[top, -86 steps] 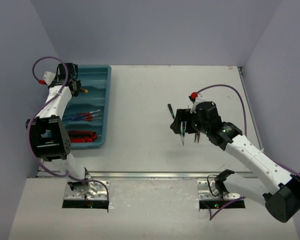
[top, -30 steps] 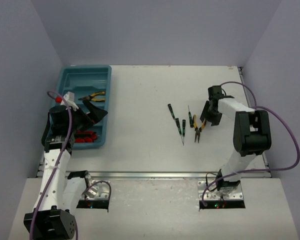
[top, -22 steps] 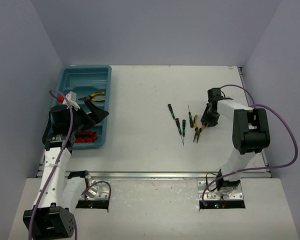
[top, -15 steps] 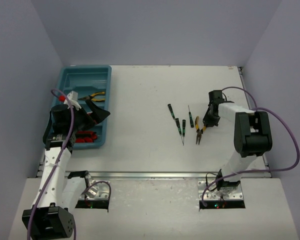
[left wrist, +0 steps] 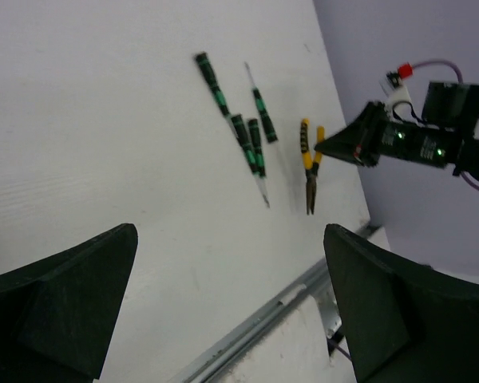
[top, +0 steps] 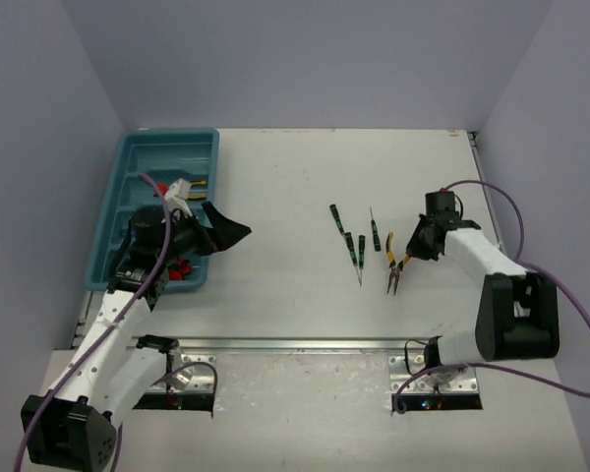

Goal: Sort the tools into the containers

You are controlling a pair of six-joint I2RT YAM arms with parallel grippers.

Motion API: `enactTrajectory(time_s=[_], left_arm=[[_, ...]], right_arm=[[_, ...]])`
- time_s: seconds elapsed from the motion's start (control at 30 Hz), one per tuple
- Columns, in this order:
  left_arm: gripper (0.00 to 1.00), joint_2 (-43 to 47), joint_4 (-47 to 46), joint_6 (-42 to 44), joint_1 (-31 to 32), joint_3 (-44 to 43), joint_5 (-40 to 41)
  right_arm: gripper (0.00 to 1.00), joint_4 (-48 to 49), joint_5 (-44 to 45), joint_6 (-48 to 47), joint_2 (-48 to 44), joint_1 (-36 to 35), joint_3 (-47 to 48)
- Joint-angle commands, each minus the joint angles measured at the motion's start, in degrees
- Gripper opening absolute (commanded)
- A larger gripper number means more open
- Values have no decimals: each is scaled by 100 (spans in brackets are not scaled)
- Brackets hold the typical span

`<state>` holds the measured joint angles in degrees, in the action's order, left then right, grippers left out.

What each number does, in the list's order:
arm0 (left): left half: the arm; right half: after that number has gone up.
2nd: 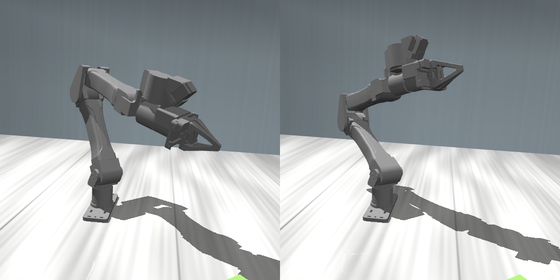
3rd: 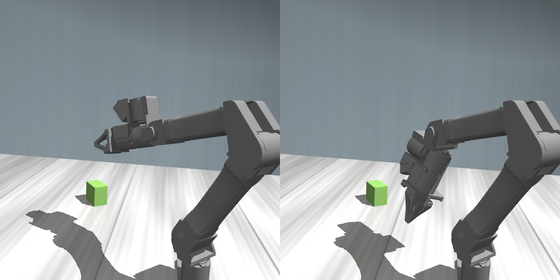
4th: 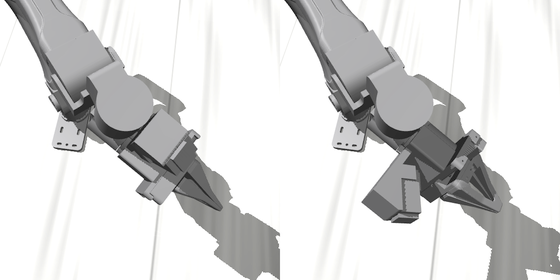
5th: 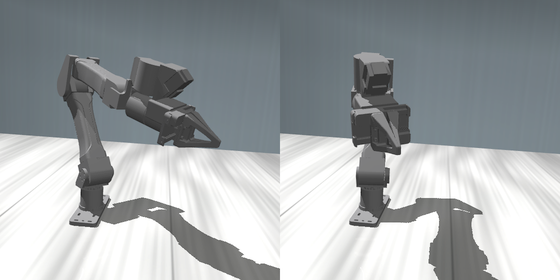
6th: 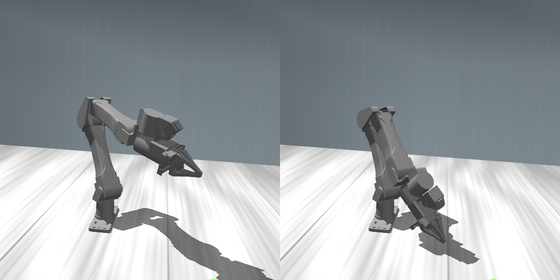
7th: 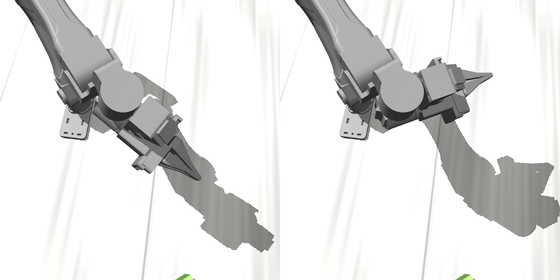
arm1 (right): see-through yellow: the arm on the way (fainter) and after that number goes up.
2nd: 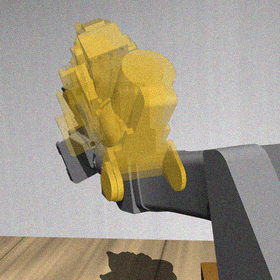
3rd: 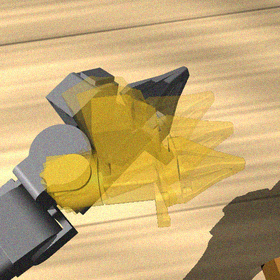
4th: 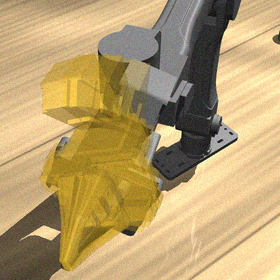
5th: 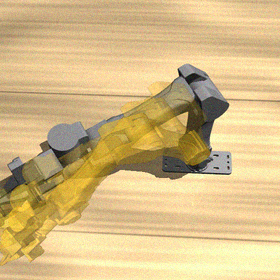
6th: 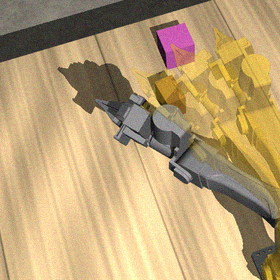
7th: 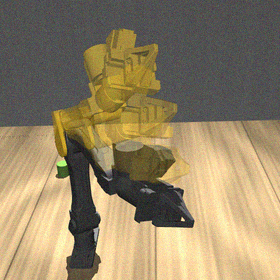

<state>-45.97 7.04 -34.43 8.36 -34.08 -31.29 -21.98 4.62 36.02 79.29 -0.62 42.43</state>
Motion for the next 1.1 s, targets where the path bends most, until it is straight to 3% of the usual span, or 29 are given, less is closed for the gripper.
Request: enactTrajectory(time_s=[0.0,0.2,0.47,0.83,0.87,0.93,1.03,1.07], left_arm=[[100,-629,-1709,-533,1315,-133,473],[100,-1977,-2543,-325,2901,-888,1546],[83,-3378,-2644,-269,3326,-1714,2080],[61,-4178,-2970,-465,3528,-2094,1728],[52,-4165,-2987,-454,3550,-2099,1746],[19,-4173,-2972,-433,3593,-2152,1751],[0,-4253,-2954,-444,3594,-2191,1647],[0,-4267,-2967,-455,3594,-2193,1591]], right_arm=[[0,472,-1431,21,-908,-297,-81],[0,523,-1743,354,-1494,-1231,13],[0,930,-2204,958,-2035,-1558,-71],[0,1104,-2286,1182,-1959,-1830,64],[0,1128,-2308,1195,-1949,-1838,60],[0,1240,-2374,1239,-1943,-1845,31],[0,1363,-2454,1314,-1958,-1845,26],[0,1391,-2477,1323,-1952,-1845,43]])
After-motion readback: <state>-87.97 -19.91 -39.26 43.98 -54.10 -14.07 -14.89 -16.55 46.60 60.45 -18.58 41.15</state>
